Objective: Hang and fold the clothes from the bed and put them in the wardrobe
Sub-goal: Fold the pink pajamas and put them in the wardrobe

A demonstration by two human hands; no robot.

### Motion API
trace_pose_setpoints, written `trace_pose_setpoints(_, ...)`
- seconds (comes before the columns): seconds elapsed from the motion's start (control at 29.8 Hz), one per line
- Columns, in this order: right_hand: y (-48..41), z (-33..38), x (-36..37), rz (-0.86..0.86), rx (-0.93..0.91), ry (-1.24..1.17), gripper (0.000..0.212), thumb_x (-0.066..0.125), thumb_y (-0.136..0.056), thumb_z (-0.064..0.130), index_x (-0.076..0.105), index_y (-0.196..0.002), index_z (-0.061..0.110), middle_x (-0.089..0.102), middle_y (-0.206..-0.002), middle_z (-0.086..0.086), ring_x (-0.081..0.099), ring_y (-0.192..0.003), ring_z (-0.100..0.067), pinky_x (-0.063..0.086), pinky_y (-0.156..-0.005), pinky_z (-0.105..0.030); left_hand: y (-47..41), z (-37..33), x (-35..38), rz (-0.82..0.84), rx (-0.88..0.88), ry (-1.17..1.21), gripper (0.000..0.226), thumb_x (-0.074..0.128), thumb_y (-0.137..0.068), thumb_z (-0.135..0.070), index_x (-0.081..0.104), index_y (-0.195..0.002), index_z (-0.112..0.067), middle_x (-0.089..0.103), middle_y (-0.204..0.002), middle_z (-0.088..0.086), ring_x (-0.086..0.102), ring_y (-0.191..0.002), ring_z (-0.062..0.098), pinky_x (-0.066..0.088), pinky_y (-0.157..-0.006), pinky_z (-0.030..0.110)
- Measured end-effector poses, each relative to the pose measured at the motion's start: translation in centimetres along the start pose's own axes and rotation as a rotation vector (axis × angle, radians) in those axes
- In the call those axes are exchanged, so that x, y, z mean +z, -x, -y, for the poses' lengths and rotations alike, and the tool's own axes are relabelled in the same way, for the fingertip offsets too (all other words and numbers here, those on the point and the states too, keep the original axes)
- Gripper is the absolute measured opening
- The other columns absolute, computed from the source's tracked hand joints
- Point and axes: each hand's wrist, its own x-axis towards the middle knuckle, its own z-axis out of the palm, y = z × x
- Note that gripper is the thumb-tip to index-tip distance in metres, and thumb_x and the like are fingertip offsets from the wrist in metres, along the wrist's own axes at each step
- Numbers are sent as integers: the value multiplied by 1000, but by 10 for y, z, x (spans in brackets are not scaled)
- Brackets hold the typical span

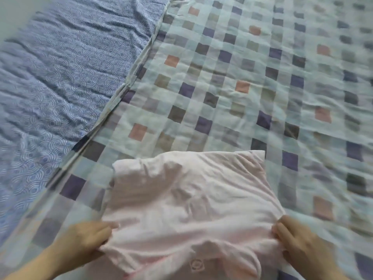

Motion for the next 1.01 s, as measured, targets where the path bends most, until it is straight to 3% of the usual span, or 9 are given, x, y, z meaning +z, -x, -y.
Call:
trace_pose_setpoints(0.13, 32, 4, 30, 173, 451, -423, 35, 51, -80, 8, 56, -93, 39, 62, -94, -2, 58, -86, -15, 51, -79, -27, 29, -4, 18, 391, -243, 44, 30, 64, -67, -36, 39, -84, -32, 52, -106, -16, 64, -64, 5, 46, -45, 18)
trace_pose_setpoints(0.2, 28, 11, 30, 13, 556, -548, 41, 49, -78, 2, 55, -100, 36, 57, -96, -2, 53, -96, -13, 41, -83, -10, 19, -23, 9, 298, -500, 146, 20, 51, -69, -32, 44, -88, -34, 59, -93, -13, 65, -72, 13, 50, -57, 23)
trace_pose_setpoints(0.34, 10, 36, 25, 15, 884, -608, 38, 65, -84, 10, 53, -120, 3, 53, -117, -17, 49, -110, -33, 40, -98, -41, -23, -79, 6, -89, -826, 177, 27, 37, -76, -39, 57, -86, -24, 58, -86, -3, 60, -75, 21, 46, -66, 36)
trace_pose_setpoints(0.4, -5, 39, 24, 0, 873, -528, 44, 64, -86, 20, 51, -124, 3, 52, -121, -19, 47, -114, -34, 38, -99, -44, -45, -82, 5, -203, -852, 91, 34, 45, -83, -38, 59, -98, -11, 57, -99, 4, 55, -89, 21, 45, -74, 40)
trace_pose_setpoints(0.5, -50, 23, 16, -122, 831, -579, 49, 62, -88, 23, 47, -128, 0, 52, -127, -18, 48, -117, -34, 38, -100, -43, -84, -48, -6, -327, -1217, 194, 49, 63, -87, -30, 47, -123, 0, 52, -119, 20, 46, -113, 35, 38, -94, 47)
trace_pose_setpoints(0.57, -85, 5, 12, -130, 880, -715, 52, 61, -89, 28, 44, -130, 1, 53, -124, -14, 50, -115, -30, 40, -98, -38, -105, -21, -10, -315, -1446, 327, 59, 55, -90, -41, 43, -128, 2, 54, -122, 22, 47, -116, 38, 38, -94, 44)
trace_pose_setpoints(0.67, -129, -20, 16, -111, 1031, -918, 26, 61, -88, 39, 56, -92, 13, 55, -82, 0, 51, -87, -22, 40, -68, -27, -118, 18, -3, -181, -1704, 567, 73, 47, -87, -58, 53, -122, 6, 55, -124, 27, 52, -113, 41, 44, -94, 40)
trace_pose_setpoints(0.81, -158, -41, 25, -136, 1135, -814, 48, 57, -89, 34, 38, -50, 14, 39, -53, -4, 41, -63, -24, 29, -53, -32, -126, 45, 12, -206, -1803, 725, 66, 57, -81, -50, 54, -122, 2, 56, -124, 22, 55, -109, 39, 48, -94, 47)
trace_pose_setpoints(1.01, -163, -50, 37, -421, 1111, -598, 34, 49, -96, 25, 59, -78, -2, 61, -88, -25, 55, -92, -39, 41, -79, -39, -127, 66, 5, -288, -1737, 389, 50, 38, -100, -31, 50, -125, 10, 46, -131, 32, 43, -121, 45, 35, -99, 44)
